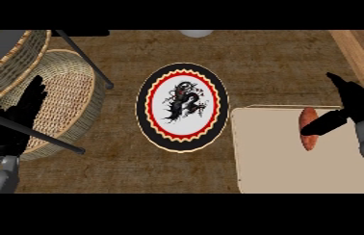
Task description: Pick the sweet potato from the tray and place it in the plate
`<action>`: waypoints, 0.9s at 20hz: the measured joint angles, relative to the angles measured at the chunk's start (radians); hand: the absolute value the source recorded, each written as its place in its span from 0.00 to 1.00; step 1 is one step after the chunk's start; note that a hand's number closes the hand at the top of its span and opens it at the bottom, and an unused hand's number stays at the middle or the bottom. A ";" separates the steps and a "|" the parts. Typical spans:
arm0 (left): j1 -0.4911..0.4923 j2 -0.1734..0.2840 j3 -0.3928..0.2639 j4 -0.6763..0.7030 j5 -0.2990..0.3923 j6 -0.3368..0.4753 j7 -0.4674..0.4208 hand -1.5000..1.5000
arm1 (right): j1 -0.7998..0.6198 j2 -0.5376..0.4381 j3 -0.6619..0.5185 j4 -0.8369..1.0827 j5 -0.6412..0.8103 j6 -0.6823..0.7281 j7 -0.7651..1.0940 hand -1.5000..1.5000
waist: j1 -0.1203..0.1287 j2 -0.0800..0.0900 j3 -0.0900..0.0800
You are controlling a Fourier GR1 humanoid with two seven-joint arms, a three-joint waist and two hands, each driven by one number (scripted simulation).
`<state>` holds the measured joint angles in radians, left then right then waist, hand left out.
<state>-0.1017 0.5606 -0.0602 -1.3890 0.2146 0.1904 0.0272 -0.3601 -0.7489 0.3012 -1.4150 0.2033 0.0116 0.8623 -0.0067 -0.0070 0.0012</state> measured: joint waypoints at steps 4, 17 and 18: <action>-0.008 -0.007 0.005 0.001 -0.006 -0.013 0.009 0.50 | 0.004 0.014 0.015 0.031 0.005 0.034 0.020 0.00 | 0.005 0.002 -0.001; -0.017 -0.035 0.028 -0.003 -0.042 -0.034 0.010 0.50 | 0.043 0.074 0.024 0.202 0.048 0.045 -0.089 0.00 | 0.014 0.005 -0.003; -0.017 -0.037 0.030 -0.002 -0.047 -0.034 0.009 0.50 | 0.041 0.077 0.021 0.220 0.049 0.047 -0.097 0.00 | 0.015 0.005 -0.002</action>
<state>-0.1191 0.5231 -0.0304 -1.3915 0.1674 0.1568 0.0361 -0.3192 -0.6717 0.3220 -1.1951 0.2521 0.0586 0.7655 0.0080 -0.0022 -0.0006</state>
